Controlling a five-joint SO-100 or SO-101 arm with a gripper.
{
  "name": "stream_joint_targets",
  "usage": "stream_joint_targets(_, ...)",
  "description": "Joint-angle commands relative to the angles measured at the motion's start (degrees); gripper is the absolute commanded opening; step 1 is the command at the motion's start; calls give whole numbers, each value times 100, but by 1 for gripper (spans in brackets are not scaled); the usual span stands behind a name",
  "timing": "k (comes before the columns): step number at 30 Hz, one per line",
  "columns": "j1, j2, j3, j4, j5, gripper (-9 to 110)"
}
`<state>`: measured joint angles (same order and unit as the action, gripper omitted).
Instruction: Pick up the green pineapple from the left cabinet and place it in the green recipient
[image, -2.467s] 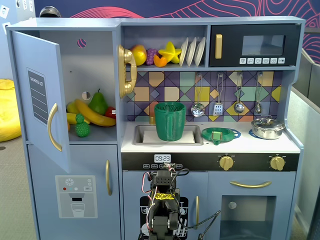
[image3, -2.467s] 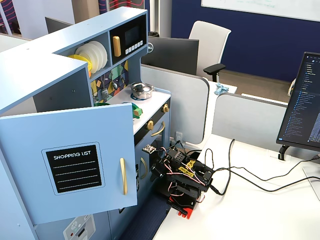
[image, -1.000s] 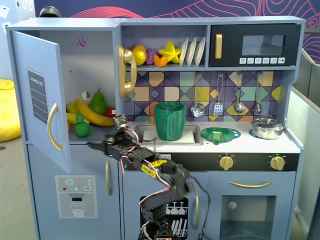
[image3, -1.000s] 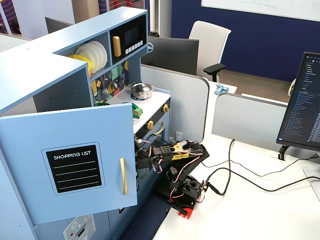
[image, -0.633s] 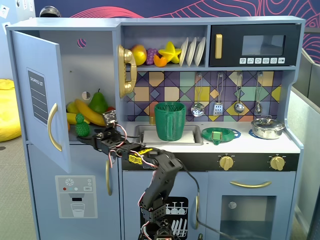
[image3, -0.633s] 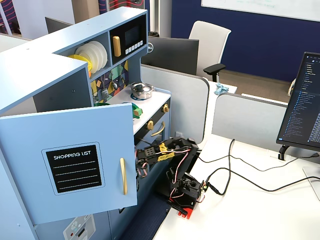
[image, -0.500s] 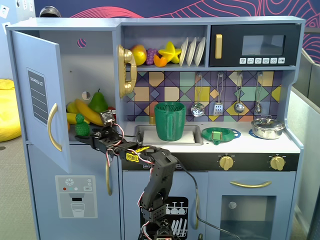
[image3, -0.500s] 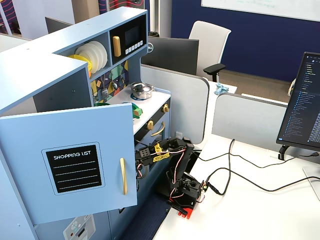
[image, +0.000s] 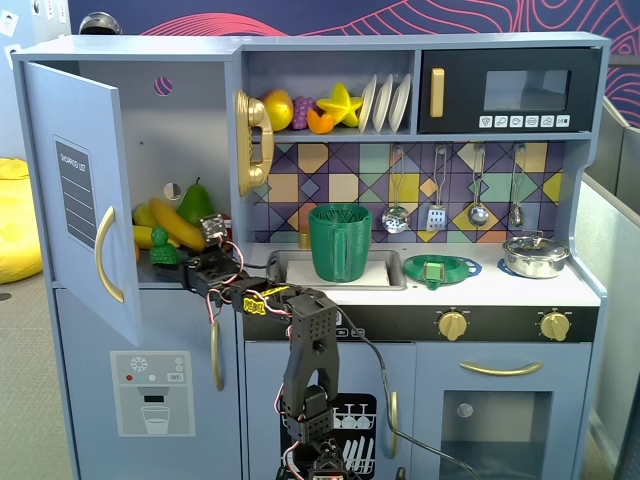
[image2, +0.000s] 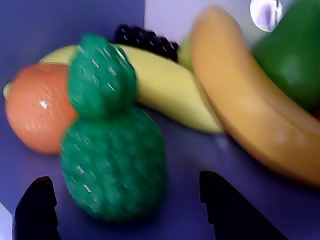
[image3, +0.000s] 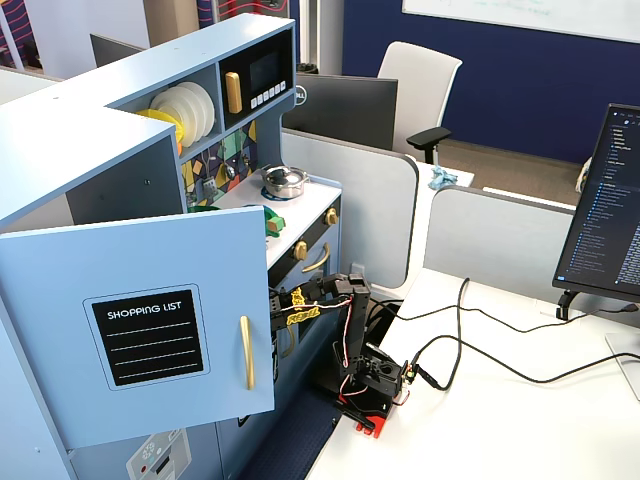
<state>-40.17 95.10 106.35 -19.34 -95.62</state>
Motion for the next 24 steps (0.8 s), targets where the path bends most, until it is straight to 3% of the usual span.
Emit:
stream_joint_targets(1, 35, -70, -642, -105, 70, 31)
stream_joint_targets(16, -404, -1345, -2171, 141, 9, 27)
stream_joint_targets(18, -404, -1547, -2382, 237, 0, 20)
stream_joint_targets(21, -439, -1758, -2514, 53, -97, 0)
stream_joint_targets(24, -404, -1661, -2435, 158, -431, 0)
